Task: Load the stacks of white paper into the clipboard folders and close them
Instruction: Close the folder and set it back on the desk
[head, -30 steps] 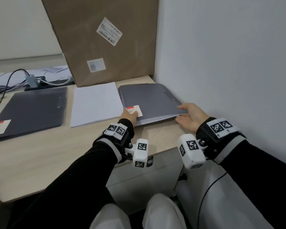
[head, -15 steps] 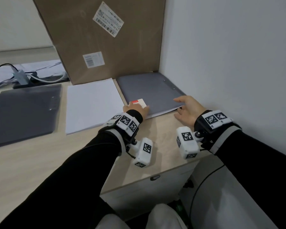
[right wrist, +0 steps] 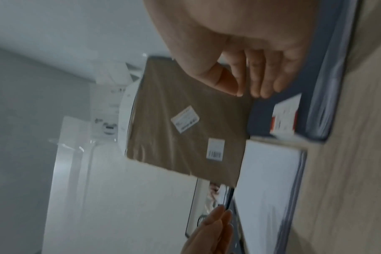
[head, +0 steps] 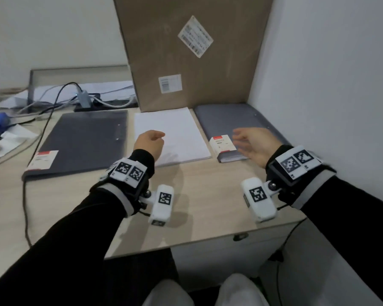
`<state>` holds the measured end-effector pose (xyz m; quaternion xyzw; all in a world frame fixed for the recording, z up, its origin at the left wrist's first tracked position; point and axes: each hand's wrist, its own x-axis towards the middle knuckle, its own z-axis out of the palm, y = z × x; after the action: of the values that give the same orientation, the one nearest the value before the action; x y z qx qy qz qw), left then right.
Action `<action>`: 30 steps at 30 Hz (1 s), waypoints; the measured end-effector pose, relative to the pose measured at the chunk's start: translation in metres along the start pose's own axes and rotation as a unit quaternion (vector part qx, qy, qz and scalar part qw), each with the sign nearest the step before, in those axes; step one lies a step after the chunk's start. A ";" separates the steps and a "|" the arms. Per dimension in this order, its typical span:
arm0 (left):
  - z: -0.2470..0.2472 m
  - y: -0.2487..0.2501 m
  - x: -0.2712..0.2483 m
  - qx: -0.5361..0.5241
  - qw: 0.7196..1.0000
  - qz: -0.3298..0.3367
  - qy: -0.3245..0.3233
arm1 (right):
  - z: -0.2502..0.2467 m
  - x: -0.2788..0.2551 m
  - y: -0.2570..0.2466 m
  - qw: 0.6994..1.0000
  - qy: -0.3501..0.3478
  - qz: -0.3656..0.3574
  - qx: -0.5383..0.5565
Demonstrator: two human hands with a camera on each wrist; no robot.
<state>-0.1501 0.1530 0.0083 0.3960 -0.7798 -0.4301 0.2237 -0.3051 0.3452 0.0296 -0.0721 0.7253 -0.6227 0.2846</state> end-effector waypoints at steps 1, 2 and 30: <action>-0.020 -0.013 0.002 0.000 0.999 -0.021 0.026 | 0.020 -0.006 -0.002 1.000 -0.031 -0.003 -0.001; -0.040 -0.027 0.003 0.003 0.998 -0.041 0.051 | 0.042 -0.012 -0.003 0.998 -0.060 -0.002 -0.010; -0.225 -0.124 0.038 -0.180 0.942 -0.242 0.145 | 0.295 -0.003 0.038 0.952 -0.221 -0.030 -0.210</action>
<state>0.0356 -0.0281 0.0231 0.5835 -0.5292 -0.5428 0.2912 -0.1450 0.0998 -0.0239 -0.2878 0.7560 -0.4327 0.3980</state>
